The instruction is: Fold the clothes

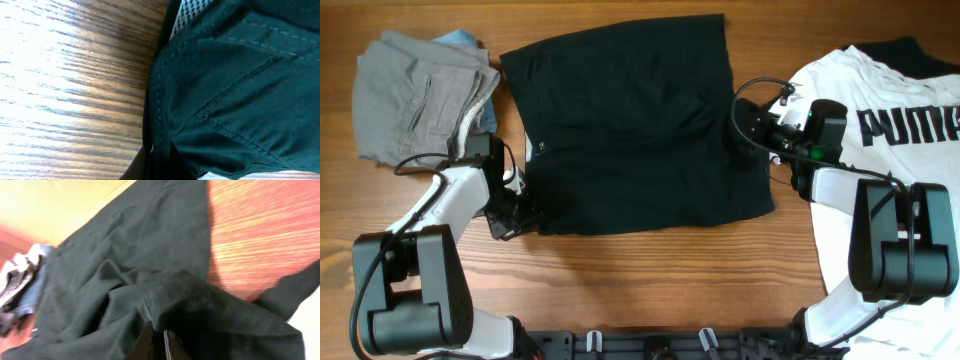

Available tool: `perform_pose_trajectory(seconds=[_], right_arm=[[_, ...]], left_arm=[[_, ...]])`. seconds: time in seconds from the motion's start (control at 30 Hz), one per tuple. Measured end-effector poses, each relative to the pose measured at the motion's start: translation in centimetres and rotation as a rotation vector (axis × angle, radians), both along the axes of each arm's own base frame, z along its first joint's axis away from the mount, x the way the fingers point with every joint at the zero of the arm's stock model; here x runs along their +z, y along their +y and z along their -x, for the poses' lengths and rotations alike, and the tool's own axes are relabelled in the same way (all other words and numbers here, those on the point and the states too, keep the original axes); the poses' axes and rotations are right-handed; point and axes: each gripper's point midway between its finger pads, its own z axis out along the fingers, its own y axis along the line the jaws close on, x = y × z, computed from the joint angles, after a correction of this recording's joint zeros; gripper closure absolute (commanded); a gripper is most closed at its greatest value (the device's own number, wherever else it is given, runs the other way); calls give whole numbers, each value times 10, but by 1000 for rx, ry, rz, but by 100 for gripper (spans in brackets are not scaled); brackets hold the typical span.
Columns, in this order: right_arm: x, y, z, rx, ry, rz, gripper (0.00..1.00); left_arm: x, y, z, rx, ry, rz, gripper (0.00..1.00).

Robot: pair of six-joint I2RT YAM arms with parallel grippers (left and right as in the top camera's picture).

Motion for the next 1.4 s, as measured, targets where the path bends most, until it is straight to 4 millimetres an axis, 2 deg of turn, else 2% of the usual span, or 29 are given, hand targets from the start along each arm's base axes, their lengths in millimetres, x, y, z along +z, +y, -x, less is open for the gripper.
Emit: perform_pose_trajectory(seconds=[0.07, 0.27, 0.3, 0.33, 0.37, 0.5, 0.63, 0.7, 0.73, 0.9, 1.03, 1.2, 1.4], right_arm=[[6, 5, 2, 13, 12, -48, 96], [51, 13, 2, 11, -23, -171, 96], [52, 11, 1, -9, -18, -177, 87], [48, 6, -2, -52, -1, -171, 63], [44, 0, -4, -94, 12, -160, 44], [36, -22, -12, -214, 11, -83, 42], [16, -25, -2, -205, 77, -15, 42], [5, -31, 10, -192, 145, -2, 43], [5, -33, 16, -187, 167, -8, 43], [27, -42, 58, -147, 262, -6, 43], [41, -35, 104, -121, 375, 8, 40], [10, -36, 160, -174, 659, 19, 41], [-33, -41, 182, -216, 810, 44, 44]], left_arm=[[0, 0, 0, 0, 0, 0, 93], [0, 0, 0, 0, -1, 0, 92], [0, 0, 0, 0, -2, 0, 92], [0, 0, 0, 0, -2, 0, 92], [0, 0, 0, 0, -2, 0, 92], [0, 0, -1, 0, -3, 0, 92], [0, 0, -1, 0, -3, 0, 92], [0, 0, -1, 0, -3, 0, 92], [0, 0, -1, 0, -3, 0, 92], [0, 0, -1, 0, -4, 0, 91], [0, 0, -1, 0, -5, 0, 92], [0, 0, -1, 0, -5, 3, 92], [0, -1, 0, 0, -2, 3, 93]])
